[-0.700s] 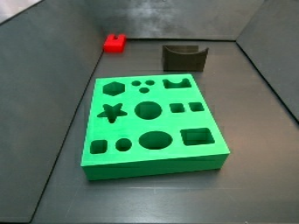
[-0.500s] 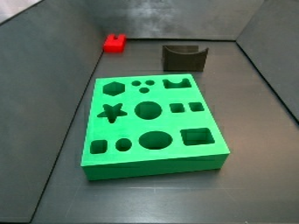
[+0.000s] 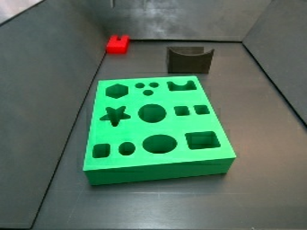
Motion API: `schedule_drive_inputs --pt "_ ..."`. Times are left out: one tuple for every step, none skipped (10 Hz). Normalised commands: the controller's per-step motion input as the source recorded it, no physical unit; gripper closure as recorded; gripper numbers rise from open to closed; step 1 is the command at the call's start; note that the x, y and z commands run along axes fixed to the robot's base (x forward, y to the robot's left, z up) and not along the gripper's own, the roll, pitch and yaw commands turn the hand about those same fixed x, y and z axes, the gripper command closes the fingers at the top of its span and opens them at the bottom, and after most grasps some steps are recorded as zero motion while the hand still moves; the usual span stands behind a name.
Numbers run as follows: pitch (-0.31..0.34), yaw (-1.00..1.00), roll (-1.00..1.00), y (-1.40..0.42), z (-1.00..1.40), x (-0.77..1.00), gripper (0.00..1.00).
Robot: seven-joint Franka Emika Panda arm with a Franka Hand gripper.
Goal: Pick up the double-square object. Move up. Place the double-square object on the fixture. Regrasp the double-square object. Move to above the board. Insert the double-square object.
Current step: Pick up the double-square object.
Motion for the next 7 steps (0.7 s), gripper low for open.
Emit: schedule_drive_inputs --pt "-0.147 -0.11 0.06 0.40 -0.50 -0.53 0.00" --pt "-0.240 0.00 0.03 0.35 -0.56 -0.37 0.00" --pt "-0.271 0.07 0.00 0.26 -0.66 -0.03 0.00" --pt "-0.260 0.21 0.04 0.20 -0.71 -0.06 0.00" --pt "-0.261 0.26 0.05 0.16 -0.72 -0.08 0.00" --pt "-0.259 0.24 0.04 0.11 -0.73 -0.09 0.00" --pt "-0.226 0.19 0.12 0.03 -0.77 -0.19 0.00"
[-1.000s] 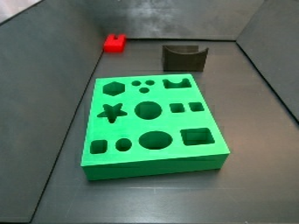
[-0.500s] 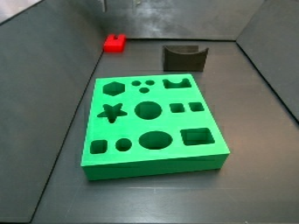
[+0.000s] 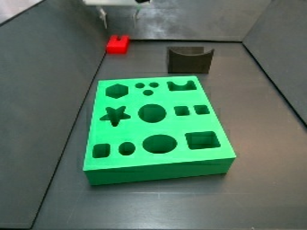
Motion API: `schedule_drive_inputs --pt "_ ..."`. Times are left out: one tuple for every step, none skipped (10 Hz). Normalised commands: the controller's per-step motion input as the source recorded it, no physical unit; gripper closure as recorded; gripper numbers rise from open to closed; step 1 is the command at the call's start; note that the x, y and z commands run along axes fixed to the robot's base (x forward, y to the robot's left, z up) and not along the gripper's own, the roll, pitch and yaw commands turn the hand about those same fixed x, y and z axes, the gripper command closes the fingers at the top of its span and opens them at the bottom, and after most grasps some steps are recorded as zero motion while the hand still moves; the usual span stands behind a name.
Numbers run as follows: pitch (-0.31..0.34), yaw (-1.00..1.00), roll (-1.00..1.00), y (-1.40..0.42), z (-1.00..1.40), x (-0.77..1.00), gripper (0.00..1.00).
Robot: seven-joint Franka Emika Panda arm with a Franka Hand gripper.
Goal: Pick up the double-square object. Move up. Place the double-square object on the fixture. Regrasp the double-square object. Move to above the board. Insert the double-square object.
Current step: Pick up the double-square object.
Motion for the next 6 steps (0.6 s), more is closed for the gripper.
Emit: schedule_drive_inputs --pt "-0.183 0.13 0.17 0.00 -0.82 -0.28 0.00" --pt "-0.154 0.09 0.21 0.00 -0.85 -0.40 0.00" --pt "-0.156 0.08 0.20 0.00 -0.84 -0.39 0.00" --pt "-0.206 0.08 0.13 0.00 -0.83 -0.32 0.00" --pt "-0.234 0.07 0.11 0.00 -0.79 -0.30 0.00" --pt "-0.251 0.12 0.05 0.00 -0.76 -0.13 0.00"
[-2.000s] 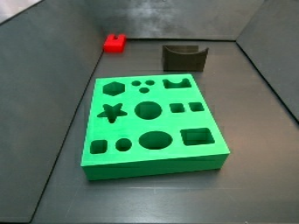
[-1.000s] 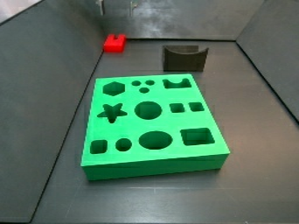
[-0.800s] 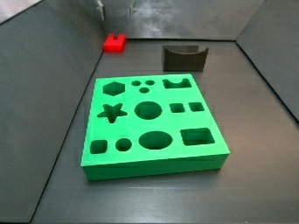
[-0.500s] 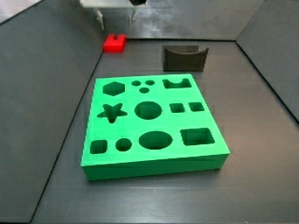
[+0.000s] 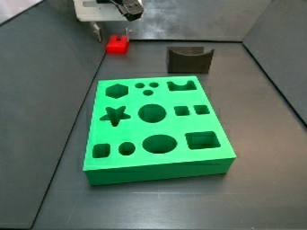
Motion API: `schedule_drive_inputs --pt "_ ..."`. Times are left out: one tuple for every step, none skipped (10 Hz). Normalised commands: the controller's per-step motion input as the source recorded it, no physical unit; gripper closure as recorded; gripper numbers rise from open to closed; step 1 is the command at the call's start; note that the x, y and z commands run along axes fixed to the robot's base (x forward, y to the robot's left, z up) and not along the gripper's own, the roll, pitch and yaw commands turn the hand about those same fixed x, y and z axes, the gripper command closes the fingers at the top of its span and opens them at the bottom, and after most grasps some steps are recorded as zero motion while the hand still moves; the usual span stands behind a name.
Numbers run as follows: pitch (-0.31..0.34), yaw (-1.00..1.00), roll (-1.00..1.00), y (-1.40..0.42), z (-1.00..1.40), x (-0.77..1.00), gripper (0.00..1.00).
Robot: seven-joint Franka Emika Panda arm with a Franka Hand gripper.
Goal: Pick up the double-square object. Move up. Place the double-square object on the fixture. Regrasp the double-square object. Move to above the board. Insert the double-square object.
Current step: Pick up the double-square object.
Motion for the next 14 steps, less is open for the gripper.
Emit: schedule_drive_inputs --pt "-0.196 0.20 0.00 0.01 -0.74 0.03 0.00" --pt "-0.164 0.22 0.00 0.00 -0.78 0.15 0.00" --pt "-0.187 0.23 0.00 0.00 -0.84 0.12 0.00" --pt "-0.149 0.27 0.00 0.00 -0.92 0.31 0.00" --pt "-0.141 0.27 0.00 0.00 -0.94 0.32 0.00" --pt "-0.113 0.25 0.00 0.00 -0.97 0.46 0.00" --pt "-0.100 0.21 -0.01 0.01 -0.95 0.56 0.00" --pt "-0.100 0.16 -0.05 0.02 -0.93 0.64 0.00" --pt "-0.116 0.12 -0.05 0.00 -0.90 0.61 0.00" --pt "-0.093 0.16 0.00 0.04 -0.67 0.14 0.00" --pt "0.000 0.00 0.01 0.00 0.00 0.00 0.00" --pt "0.003 0.00 0.00 0.00 0.00 0.00 0.00" --pt "0.000 0.00 0.00 0.00 0.00 0.00 0.00" --pt "0.000 0.00 0.00 0.00 0.00 0.00 1.00"
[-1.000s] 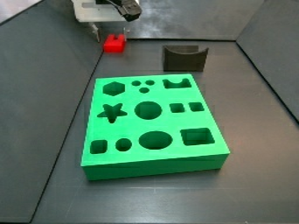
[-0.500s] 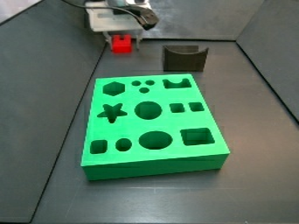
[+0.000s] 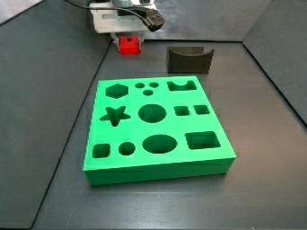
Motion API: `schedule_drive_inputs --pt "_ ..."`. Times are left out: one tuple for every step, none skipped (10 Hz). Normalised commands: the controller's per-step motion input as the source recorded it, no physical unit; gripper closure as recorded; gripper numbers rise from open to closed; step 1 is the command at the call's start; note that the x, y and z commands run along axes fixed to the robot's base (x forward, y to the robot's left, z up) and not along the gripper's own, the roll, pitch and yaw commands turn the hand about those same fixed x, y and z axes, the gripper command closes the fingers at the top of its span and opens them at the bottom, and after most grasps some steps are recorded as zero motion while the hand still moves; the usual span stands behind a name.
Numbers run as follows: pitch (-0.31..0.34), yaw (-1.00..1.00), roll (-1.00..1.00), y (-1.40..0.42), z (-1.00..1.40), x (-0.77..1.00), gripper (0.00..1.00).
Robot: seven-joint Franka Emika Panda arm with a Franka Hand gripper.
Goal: Pick up the double-square object. Move up. Place the double-square object on the fixture. Regrasp the double-square object. Move to above the board. Insert the double-square object.
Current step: Pick up the double-square object.
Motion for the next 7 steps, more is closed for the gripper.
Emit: schedule_drive_inputs --pt "0.000 0.00 0.00 0.00 0.00 0.00 1.00" --pt "0.000 0.00 0.00 0.00 0.00 0.00 1.00" --pt "0.000 0.00 0.00 0.00 0.00 0.00 1.00" --pt "0.000 0.00 0.00 0.00 0.00 0.00 1.00" --pt "0.000 0.00 0.00 0.00 0.00 0.00 1.00" --pt "0.000 0.00 0.00 0.00 0.00 0.00 1.00" --pt "0.000 0.00 0.00 0.00 0.00 0.00 1.00"
